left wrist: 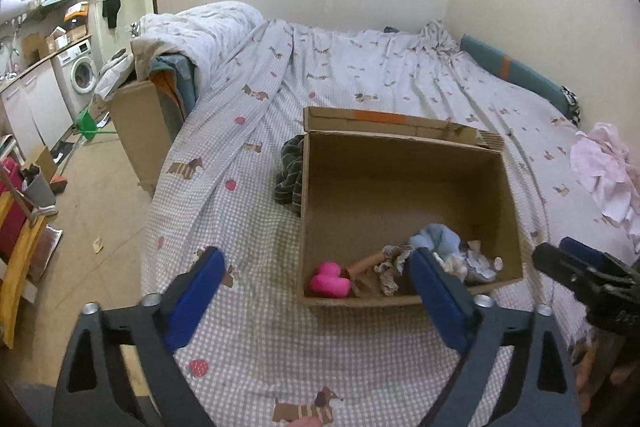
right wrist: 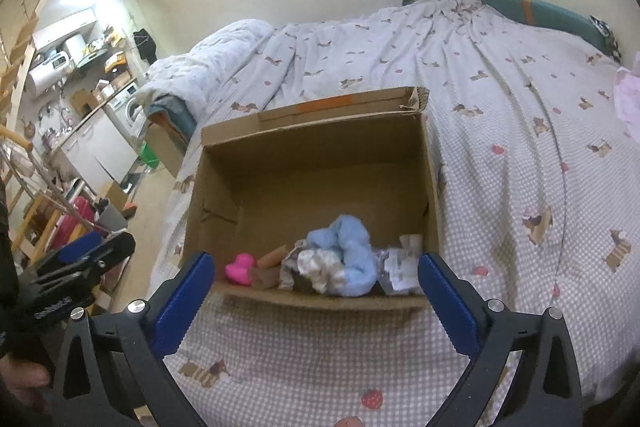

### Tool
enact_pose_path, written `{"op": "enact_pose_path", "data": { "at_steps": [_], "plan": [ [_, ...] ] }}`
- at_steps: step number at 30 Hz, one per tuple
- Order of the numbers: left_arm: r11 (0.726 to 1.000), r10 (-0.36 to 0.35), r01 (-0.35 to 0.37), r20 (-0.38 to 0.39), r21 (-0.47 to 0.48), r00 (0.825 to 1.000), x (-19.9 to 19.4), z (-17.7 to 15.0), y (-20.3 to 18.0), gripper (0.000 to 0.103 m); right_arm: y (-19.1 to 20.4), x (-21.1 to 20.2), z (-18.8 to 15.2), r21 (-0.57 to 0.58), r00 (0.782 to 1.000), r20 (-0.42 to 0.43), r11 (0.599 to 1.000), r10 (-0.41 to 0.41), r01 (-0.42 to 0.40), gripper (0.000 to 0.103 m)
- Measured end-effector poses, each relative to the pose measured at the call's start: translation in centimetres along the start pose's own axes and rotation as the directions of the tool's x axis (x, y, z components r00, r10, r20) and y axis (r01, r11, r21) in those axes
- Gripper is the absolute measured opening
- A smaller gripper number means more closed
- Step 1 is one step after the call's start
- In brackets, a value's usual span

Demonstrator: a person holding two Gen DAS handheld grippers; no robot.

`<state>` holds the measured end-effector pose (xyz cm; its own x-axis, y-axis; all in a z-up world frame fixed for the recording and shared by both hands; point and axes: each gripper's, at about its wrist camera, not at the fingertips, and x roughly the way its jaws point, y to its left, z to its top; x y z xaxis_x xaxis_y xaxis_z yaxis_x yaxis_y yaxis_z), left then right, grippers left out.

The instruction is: Organize soft objects

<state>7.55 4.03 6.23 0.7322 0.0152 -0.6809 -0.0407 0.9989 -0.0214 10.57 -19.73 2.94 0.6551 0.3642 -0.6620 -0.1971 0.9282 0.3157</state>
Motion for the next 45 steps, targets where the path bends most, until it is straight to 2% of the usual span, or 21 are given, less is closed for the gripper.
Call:
{"op": "enact_pose_path", "data": {
  "at_steps": [6, 11, 17, 25, 45],
  "plan": [
    [1.000, 0.000, 0.001, -0.016, 0.008, 1.000, -1.3, -1.8, -0.1, 0.102, 1.1, -0.8, -1.8, -0.031, 1.000, -0.006, 0.999, -0.014, 0.014, 0.103],
    [1.000, -0.011, 0.011, -0.002, -0.001, 1.000, -1.6, -1.8, 0.0, 0.102, 1.5, -1.5, -2.5, -0.037, 0.999, 0.013, 0.999, -0.029, 0.030, 0.103],
    [1.000, -0.018, 0.018, -0.008, -0.009, 1.000, -0.5, -1.6, 0.1, 0.102, 1.2, -1.3, -3.0, -0.048, 0.997, 0.038, 0.996, -0.068, 0.070, 0.103],
    [1.000, -0.031, 0.031, -0.024, 0.003, 0.999, 0.4, -2.0, -0.3, 0.102, 1.1, -0.4, -3.4, -0.086, 0.992, 0.027, 0.989, -0.121, 0.123, 0.103],
    [0.999, -0.041, 0.041, -0.043, 0.010, 0.998, 0.9, -2.2, -0.5, 0.102, 1.1, 0.0, -3.2, -0.099, 0.991, 0.019, 0.986, -0.130, 0.131, 0.103]
  ]
}}
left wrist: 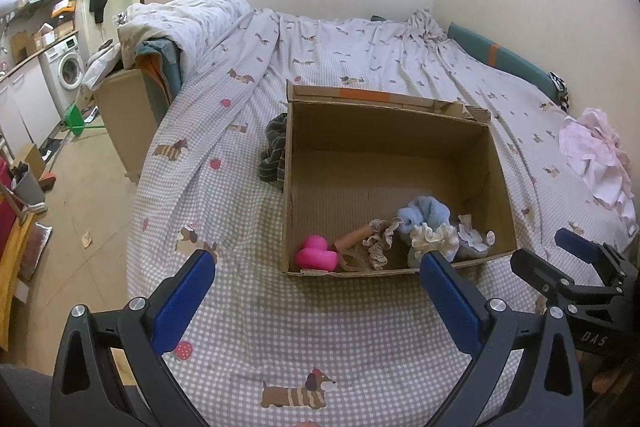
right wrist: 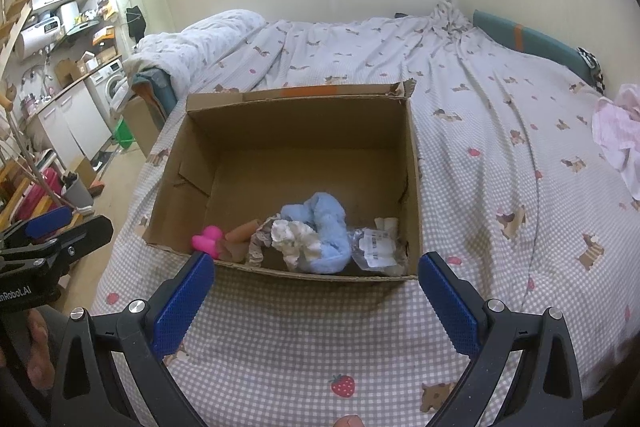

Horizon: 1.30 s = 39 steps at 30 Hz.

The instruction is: Organize soft objects

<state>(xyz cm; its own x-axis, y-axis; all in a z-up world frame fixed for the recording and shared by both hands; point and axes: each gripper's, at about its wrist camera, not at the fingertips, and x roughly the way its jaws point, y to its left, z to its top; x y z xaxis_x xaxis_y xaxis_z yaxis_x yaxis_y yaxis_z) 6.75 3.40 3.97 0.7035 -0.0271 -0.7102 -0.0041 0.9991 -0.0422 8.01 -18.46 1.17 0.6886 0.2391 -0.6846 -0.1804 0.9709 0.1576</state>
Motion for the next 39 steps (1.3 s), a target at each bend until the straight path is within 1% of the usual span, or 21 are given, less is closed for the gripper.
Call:
{"op": "enact_pose_path", "data": {
  "at_steps": [31, 35, 39],
  "plan": [
    [1.000, 0.007, -0.007, -0.010, -0.021, 1.000, 0.38, -0.14, 0.33, 0.102, -0.05, -0.02, 0.06, 0.001, 1.000, 0.008, 1.000, 0.000, 0.000, 0.103],
    [1.000, 0.005, -0.006, -0.011, -0.022, 1.000, 0.41, -0.16, 0.35, 0.102, -0.02, -0.13, 0.51, 0.010, 1.000, 0.021, 1.000, 0.005, -0.005, 0.103],
    [1.000, 0.006, -0.007, -0.012, -0.023, 1.000, 0.38, -0.15, 0.34, 0.102, 0.07, -0.01, 0.80, 0.018, 1.000, 0.017, 1.000, 0.006, -0.007, 0.103]
  ]
}}
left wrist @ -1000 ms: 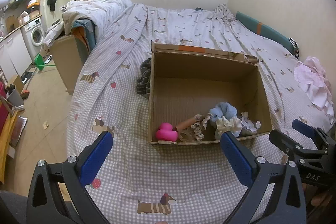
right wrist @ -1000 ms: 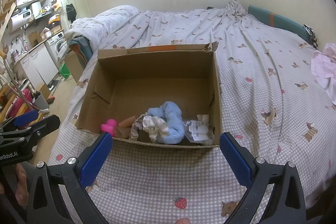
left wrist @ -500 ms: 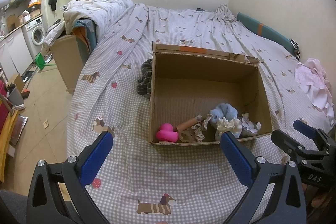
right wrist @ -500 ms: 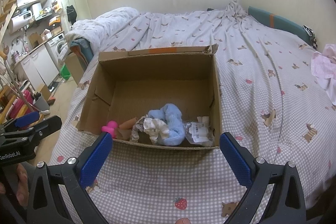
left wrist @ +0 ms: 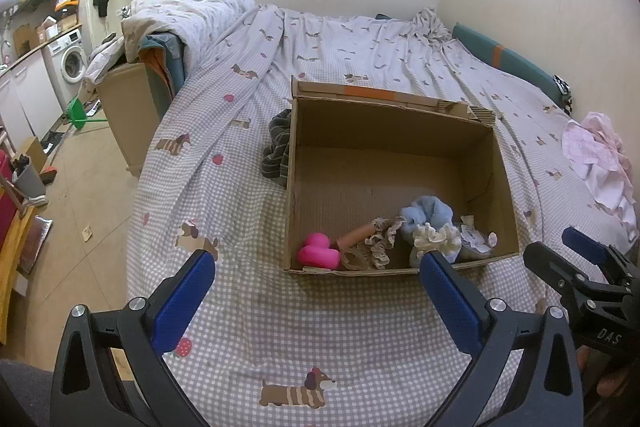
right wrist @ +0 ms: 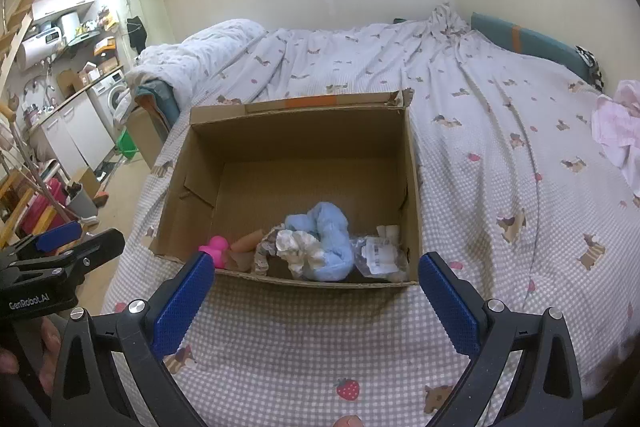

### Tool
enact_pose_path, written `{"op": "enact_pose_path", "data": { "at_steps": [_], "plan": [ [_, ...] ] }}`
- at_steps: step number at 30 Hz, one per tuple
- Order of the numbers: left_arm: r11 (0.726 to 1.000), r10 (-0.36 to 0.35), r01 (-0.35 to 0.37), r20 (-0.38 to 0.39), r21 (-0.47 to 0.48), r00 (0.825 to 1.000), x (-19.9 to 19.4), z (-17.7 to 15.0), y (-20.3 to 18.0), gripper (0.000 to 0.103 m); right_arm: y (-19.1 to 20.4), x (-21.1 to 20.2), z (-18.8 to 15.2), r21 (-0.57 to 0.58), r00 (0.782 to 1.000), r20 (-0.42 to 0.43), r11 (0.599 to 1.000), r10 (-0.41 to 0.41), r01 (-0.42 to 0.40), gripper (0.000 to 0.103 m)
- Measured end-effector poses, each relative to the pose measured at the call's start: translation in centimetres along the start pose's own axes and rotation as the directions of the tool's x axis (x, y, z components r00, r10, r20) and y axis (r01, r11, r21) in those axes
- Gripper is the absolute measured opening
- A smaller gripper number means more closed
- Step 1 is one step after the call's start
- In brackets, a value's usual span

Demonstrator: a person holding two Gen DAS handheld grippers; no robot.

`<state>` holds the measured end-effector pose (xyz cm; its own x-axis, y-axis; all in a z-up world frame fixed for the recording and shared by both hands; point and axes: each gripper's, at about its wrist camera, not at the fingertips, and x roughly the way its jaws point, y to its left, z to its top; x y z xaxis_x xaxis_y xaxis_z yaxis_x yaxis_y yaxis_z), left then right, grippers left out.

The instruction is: Organize soft objects

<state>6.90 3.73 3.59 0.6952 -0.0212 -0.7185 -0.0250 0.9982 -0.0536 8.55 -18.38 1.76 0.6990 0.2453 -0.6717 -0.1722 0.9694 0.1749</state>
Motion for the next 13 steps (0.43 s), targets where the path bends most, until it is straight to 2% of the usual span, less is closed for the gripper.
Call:
{"op": "enact_pose_path", "data": {
  "at_steps": [13],
  "plan": [
    [0.999, -0.038, 0.038, -0.005, -0.008, 0.999, 0.38, -0.08, -0.40, 0.102, 0.17, 0.12, -0.02, 0.020, 1.000, 0.003, 1.000, 0.013, -0.013, 0.103]
  ]
}}
